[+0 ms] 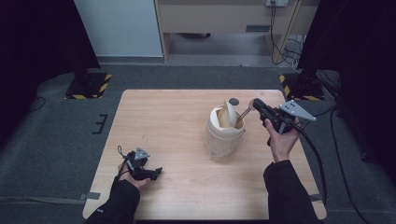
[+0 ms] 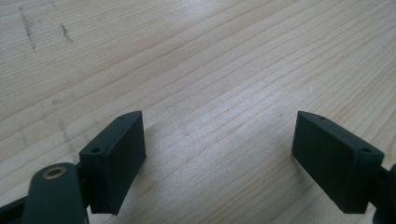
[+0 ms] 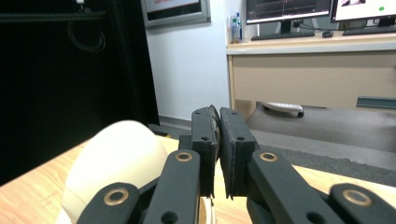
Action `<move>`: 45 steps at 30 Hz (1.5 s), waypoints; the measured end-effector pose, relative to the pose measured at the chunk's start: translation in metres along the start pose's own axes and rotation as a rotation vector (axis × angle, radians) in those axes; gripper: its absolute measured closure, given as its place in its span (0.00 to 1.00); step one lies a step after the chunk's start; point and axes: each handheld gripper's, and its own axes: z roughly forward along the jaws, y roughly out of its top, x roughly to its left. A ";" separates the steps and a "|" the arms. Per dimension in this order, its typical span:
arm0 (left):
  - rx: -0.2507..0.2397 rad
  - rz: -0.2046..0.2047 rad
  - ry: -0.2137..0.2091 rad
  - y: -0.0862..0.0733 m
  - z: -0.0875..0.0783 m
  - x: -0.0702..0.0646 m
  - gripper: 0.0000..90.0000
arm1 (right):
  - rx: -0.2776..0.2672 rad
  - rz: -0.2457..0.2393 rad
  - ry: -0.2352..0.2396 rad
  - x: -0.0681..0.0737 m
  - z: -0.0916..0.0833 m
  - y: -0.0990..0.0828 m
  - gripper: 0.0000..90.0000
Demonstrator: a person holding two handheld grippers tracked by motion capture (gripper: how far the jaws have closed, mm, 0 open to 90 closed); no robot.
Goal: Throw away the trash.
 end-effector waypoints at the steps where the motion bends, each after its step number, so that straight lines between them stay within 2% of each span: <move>1: 0.000 0.000 0.000 0.000 0.000 0.000 0.19 | 0.007 -0.004 -0.002 0.001 0.002 -0.002 0.95; 5: 0.001 0.001 0.001 0.000 0.000 0.000 0.19 | 0.055 -0.011 0.007 0.007 0.013 -0.013 0.94; 8: 0.000 0.002 0.001 0.000 0.000 0.000 0.19 | 0.069 -0.007 0.017 0.010 0.016 -0.017 0.93; 12: -0.001 0.001 0.000 0.000 0.000 0.000 0.19 | 0.065 0.017 0.023 0.008 0.014 -0.015 0.86; 15: -0.001 -0.001 0.000 0.000 0.000 0.000 0.19 | 0.048 0.044 0.020 0.000 0.007 -0.010 0.80; 16: 0.000 -0.002 -0.001 0.000 0.000 0.000 0.19 | 0.039 0.049 0.000 -0.006 0.001 -0.007 0.73; 17: -0.001 -0.004 -0.002 0.000 0.000 0.000 0.19 | 0.039 0.049 0.000 -0.006 0.001 -0.007 0.73; 19: -0.008 -0.006 -0.001 0.001 -0.001 0.000 0.21 | 0.034 0.061 -0.021 -0.013 -0.006 -0.007 0.67; 22: -0.027 -0.016 0.005 0.002 -0.004 0.002 0.22 | 0.054 0.069 -0.049 -0.023 -0.018 -0.011 0.56; 26: -0.047 -0.039 0.009 0.002 -0.007 0.006 0.25 | 0.094 0.079 -0.082 -0.032 -0.033 -0.026 0.43; 27: -0.048 -0.042 0.009 0.002 -0.008 0.007 0.28 | 0.141 0.073 -0.095 -0.034 -0.039 -0.037 0.37; 28: -0.050 -0.043 0.011 0.002 -0.009 0.008 0.28 | 0.141 0.073 -0.095 -0.034 -0.039 -0.037 0.37; 30: -0.051 -0.046 0.016 0.002 -0.011 0.009 0.30 | 0.215 0.067 -0.102 -0.036 -0.045 -0.052 0.33; 35: -0.051 -0.067 0.028 0.001 -0.015 0.018 0.35 | 0.342 0.066 -0.099 -0.040 -0.058 -0.084 0.29; 39: -0.048 -0.084 0.033 -0.002 -0.018 0.026 0.33 | 0.425 0.085 -0.087 -0.045 -0.066 -0.103 0.27; 41: -0.045 -0.083 0.038 -0.004 -0.020 0.030 0.30 | 0.454 0.119 -0.074 -0.048 -0.069 -0.113 0.26; 43: -0.044 -0.085 0.053 -0.007 -0.024 0.037 0.29 | 0.522 0.103 -0.078 -0.052 -0.071 -0.119 0.26; 45: -0.047 -0.093 0.068 -0.010 -0.028 0.044 0.25 | 0.565 0.077 -0.096 -0.056 -0.073 -0.122 0.25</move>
